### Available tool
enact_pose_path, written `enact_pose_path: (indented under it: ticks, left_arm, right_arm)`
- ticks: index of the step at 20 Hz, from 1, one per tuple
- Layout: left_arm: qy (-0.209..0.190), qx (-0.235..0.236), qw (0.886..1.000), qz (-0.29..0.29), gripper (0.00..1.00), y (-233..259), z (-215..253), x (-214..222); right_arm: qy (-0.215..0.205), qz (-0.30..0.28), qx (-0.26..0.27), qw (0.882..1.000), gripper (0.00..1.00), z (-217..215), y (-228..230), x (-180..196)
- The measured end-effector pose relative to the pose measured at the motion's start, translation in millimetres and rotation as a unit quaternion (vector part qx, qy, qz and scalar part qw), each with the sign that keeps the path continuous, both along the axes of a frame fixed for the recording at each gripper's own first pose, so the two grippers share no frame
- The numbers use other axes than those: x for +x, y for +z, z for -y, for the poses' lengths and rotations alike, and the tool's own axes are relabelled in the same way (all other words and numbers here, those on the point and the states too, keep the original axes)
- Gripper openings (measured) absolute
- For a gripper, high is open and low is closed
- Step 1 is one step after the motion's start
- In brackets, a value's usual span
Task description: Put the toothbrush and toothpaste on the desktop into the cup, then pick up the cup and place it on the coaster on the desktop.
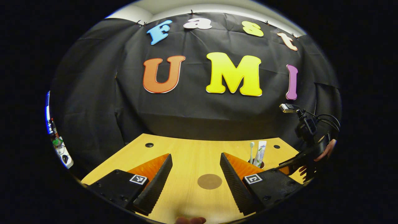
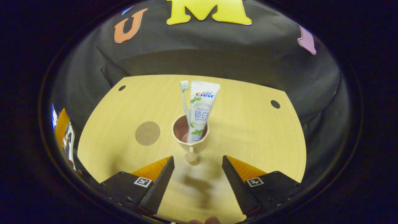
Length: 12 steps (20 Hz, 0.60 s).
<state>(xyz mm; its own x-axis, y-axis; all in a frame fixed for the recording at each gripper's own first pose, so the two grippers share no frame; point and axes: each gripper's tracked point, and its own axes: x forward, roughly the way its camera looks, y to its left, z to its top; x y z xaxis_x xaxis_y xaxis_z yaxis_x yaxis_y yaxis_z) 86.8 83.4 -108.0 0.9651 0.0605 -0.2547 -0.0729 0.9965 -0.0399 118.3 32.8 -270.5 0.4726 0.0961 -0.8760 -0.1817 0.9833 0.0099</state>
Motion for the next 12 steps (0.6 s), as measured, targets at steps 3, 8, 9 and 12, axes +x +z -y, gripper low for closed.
enact_pose_path:
  ticks: [3,8,9,12]
  left_arm:
    - [0.046,-0.01,0.999,-0.013,0.97,-0.7,-32.1,-15.6]
    - [0.116,-0.041,0.991,-0.049,0.97,-14.9,-62.7,-36.2]
    - [0.126,-0.042,0.99,-0.054,0.98,-18.2,-69.4,-40.7]
    - [0.153,-0.038,0.985,-0.069,0.98,-25.2,-91.5,-56.7]
  right_arm:
    - [0.005,-0.037,-0.019,0.999,0.94,-5.6,-13.7,10.5]
    - [0.006,-0.103,-0.033,0.994,0.94,-13.3,-47.9,21.0]
    - [0.003,-0.116,-0.033,0.993,0.94,-13.3,-54.4,21.8]
    - [0.007,-0.145,-0.041,0.989,0.94,-12.9,-69.1,24.8]
